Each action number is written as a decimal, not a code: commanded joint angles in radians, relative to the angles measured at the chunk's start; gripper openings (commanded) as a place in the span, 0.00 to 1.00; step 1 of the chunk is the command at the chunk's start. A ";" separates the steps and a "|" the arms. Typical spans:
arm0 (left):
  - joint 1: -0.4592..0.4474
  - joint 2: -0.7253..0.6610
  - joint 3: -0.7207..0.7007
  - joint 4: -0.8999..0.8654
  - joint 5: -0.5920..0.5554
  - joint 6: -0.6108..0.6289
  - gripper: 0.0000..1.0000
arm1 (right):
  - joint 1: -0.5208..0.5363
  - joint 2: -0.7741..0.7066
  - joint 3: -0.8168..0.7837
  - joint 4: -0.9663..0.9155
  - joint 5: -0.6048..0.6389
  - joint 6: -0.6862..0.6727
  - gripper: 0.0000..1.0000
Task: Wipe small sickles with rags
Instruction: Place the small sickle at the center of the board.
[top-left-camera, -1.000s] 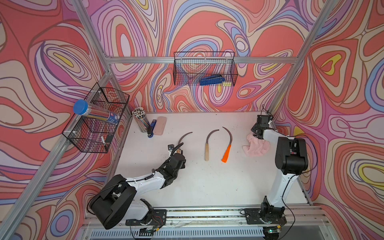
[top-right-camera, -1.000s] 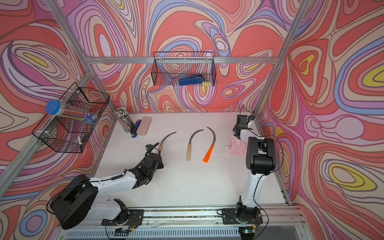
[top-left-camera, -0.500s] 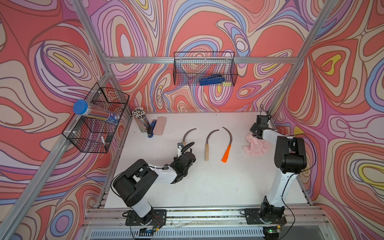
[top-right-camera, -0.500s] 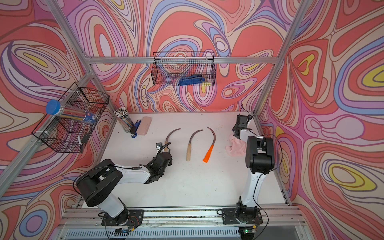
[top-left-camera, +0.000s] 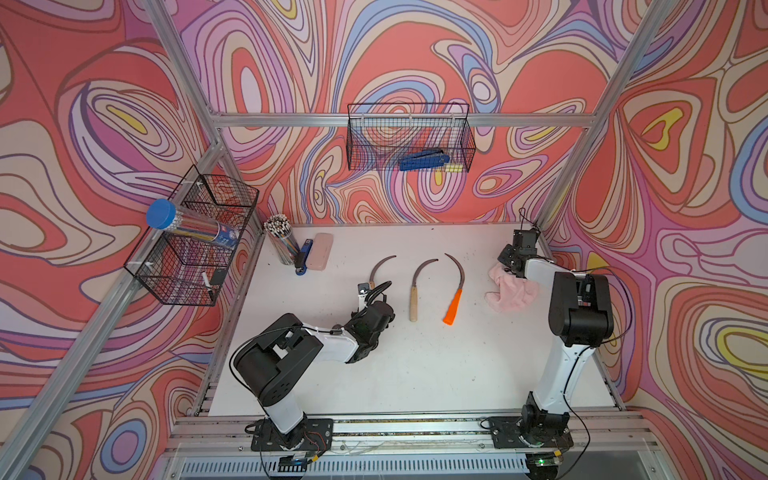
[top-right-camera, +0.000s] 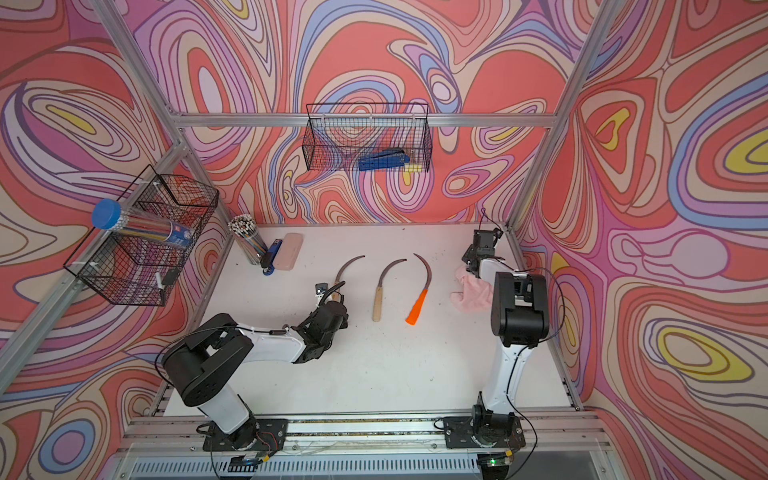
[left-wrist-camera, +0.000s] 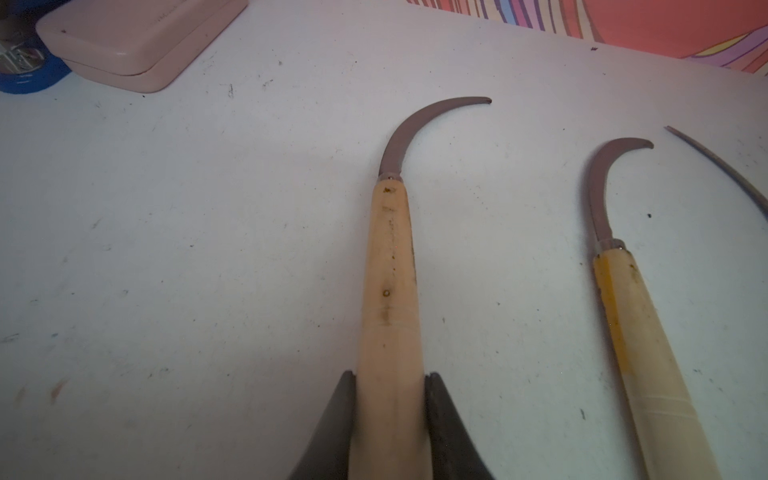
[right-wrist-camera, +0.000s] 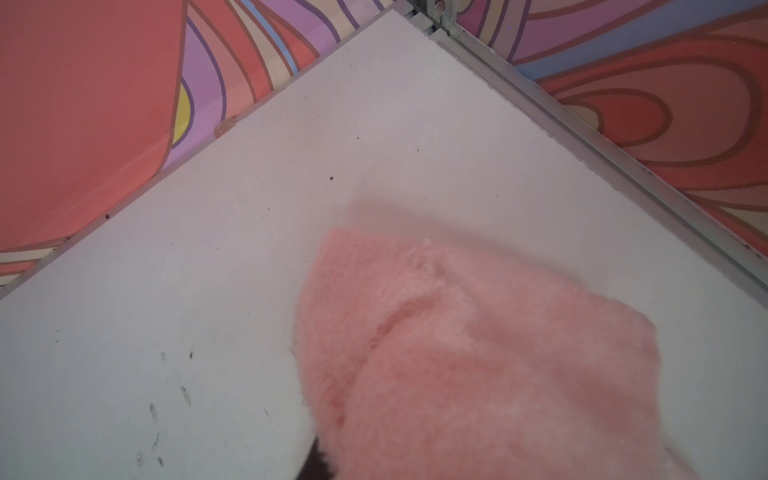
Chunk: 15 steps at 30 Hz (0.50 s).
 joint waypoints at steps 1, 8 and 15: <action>-0.001 0.011 0.020 0.012 0.012 -0.033 0.24 | -0.003 0.010 0.005 0.025 -0.012 -0.009 0.00; -0.001 0.060 0.023 0.032 0.023 -0.063 0.28 | -0.003 0.012 0.009 0.021 -0.020 -0.010 0.00; -0.001 0.051 -0.004 0.064 0.027 -0.070 0.49 | -0.003 0.014 0.010 0.019 -0.021 -0.014 0.01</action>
